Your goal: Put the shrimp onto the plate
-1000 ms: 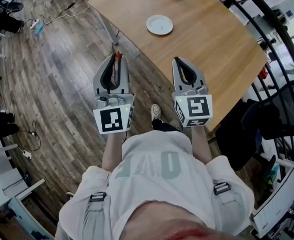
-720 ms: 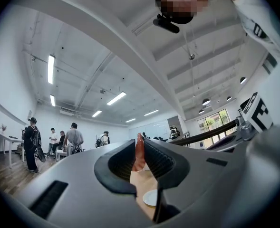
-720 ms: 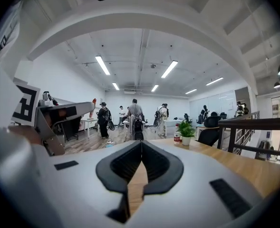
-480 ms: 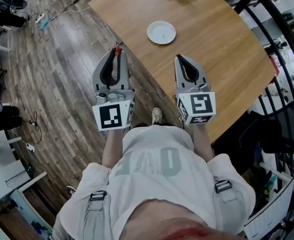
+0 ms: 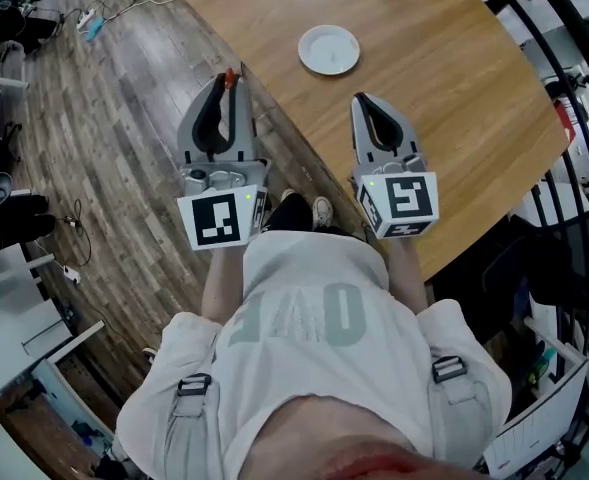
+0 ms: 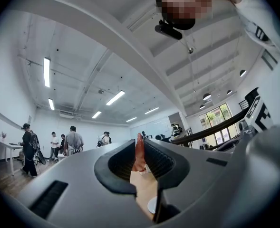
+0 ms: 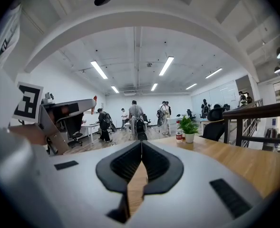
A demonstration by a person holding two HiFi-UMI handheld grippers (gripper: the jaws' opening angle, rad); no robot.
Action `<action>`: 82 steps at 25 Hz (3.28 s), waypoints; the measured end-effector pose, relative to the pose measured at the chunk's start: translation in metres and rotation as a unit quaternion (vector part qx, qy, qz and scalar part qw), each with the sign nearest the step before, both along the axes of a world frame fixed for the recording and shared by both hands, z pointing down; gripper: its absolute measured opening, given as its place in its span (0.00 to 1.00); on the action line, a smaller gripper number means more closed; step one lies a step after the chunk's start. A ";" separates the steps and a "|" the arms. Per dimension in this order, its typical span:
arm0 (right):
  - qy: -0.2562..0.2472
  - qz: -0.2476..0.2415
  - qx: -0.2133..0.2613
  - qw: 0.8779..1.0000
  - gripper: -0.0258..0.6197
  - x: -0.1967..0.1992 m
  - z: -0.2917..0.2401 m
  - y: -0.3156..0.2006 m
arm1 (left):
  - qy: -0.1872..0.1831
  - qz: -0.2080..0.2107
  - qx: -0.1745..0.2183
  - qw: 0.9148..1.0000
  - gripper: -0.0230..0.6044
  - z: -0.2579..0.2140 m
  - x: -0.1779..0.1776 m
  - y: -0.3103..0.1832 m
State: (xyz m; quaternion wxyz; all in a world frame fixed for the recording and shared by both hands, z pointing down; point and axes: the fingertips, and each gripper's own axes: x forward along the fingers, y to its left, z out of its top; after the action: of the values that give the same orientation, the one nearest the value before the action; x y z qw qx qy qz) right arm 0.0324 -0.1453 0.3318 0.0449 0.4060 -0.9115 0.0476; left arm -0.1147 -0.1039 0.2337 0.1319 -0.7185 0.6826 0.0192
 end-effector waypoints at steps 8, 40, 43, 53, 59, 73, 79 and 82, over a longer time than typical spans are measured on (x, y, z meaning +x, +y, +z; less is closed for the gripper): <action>0.013 0.020 -0.005 1.000 0.07 -0.005 0.005 -0.012 | 0.009 0.024 -0.001 1.000 0.13 0.008 -0.002 -0.019; 0.080 0.111 0.018 0.990 0.07 -0.100 -0.018 -0.128 | 0.065 0.138 -0.015 0.988 0.13 0.033 -0.081 -0.179; 0.076 0.114 0.025 0.990 0.07 -0.094 -0.018 -0.134 | 0.063 0.142 -0.017 0.988 0.13 0.034 -0.071 -0.183; 0.043 0.126 0.023 0.991 0.07 -0.069 -0.019 -0.153 | 0.032 0.169 -0.046 0.984 0.13 0.045 -0.033 -0.205; 0.028 0.132 0.006 0.991 0.07 -0.050 -0.006 -0.157 | 0.020 0.189 -0.072 0.979 0.13 0.061 -0.005 -0.218; -0.006 0.163 -0.034 0.986 0.07 -0.010 0.019 -0.179 | -0.023 0.256 -0.227 0.939 0.13 0.160 0.059 -0.253; -0.005 0.171 -0.062 0.983 0.07 0.004 0.037 -0.178 | -0.041 0.266 -0.287 0.919 0.13 0.214 0.080 -0.262; -0.003 0.176 -0.076 0.981 0.07 0.009 0.047 -0.175 | -0.047 0.266 -0.318 0.909 0.13 0.236 0.083 -0.262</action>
State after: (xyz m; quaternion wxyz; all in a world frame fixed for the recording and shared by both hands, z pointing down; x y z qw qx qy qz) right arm 0.0414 -0.3204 0.3791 0.0640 0.5556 -0.8195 0.1252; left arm -0.0319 -0.3658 0.4701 -0.0810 -0.8774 0.4293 -0.1984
